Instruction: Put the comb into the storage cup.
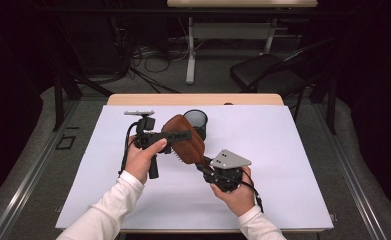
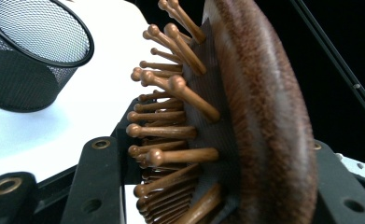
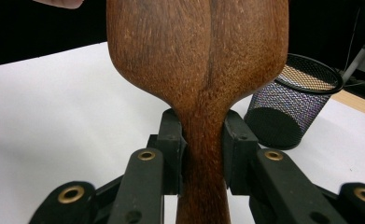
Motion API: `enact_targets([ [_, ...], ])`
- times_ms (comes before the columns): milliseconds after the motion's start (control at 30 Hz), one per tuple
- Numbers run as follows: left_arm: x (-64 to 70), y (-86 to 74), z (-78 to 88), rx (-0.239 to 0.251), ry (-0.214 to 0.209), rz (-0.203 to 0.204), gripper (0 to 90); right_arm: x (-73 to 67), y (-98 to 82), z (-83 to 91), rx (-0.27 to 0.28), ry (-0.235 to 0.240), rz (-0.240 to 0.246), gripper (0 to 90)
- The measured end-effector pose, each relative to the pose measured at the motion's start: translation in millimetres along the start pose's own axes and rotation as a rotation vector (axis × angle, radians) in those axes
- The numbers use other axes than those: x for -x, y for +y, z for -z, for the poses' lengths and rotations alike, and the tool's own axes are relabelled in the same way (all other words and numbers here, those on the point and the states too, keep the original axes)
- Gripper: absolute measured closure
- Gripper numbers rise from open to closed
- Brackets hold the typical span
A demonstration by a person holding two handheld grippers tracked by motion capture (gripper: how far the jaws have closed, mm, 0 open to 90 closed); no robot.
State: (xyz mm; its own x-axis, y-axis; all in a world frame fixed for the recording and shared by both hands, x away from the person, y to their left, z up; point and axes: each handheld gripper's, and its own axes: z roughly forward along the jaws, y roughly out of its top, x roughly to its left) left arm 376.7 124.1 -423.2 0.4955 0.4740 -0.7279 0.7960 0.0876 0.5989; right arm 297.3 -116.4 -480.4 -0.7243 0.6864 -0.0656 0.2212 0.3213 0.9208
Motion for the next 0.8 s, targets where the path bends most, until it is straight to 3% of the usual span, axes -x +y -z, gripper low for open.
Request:
enact_targets([
  [400,2.0,2.7,-1.2,-0.008,0.006,0.002,50.6,0.2,-0.4,0.0,0.011,-0.007,-0.013,71.6],
  [800,2.2,6.6,-5.0,-0.020,-0.001,0.044,51.3,2.7,-0.2,1.8,0.018,-0.013,-0.032,71.0],
])
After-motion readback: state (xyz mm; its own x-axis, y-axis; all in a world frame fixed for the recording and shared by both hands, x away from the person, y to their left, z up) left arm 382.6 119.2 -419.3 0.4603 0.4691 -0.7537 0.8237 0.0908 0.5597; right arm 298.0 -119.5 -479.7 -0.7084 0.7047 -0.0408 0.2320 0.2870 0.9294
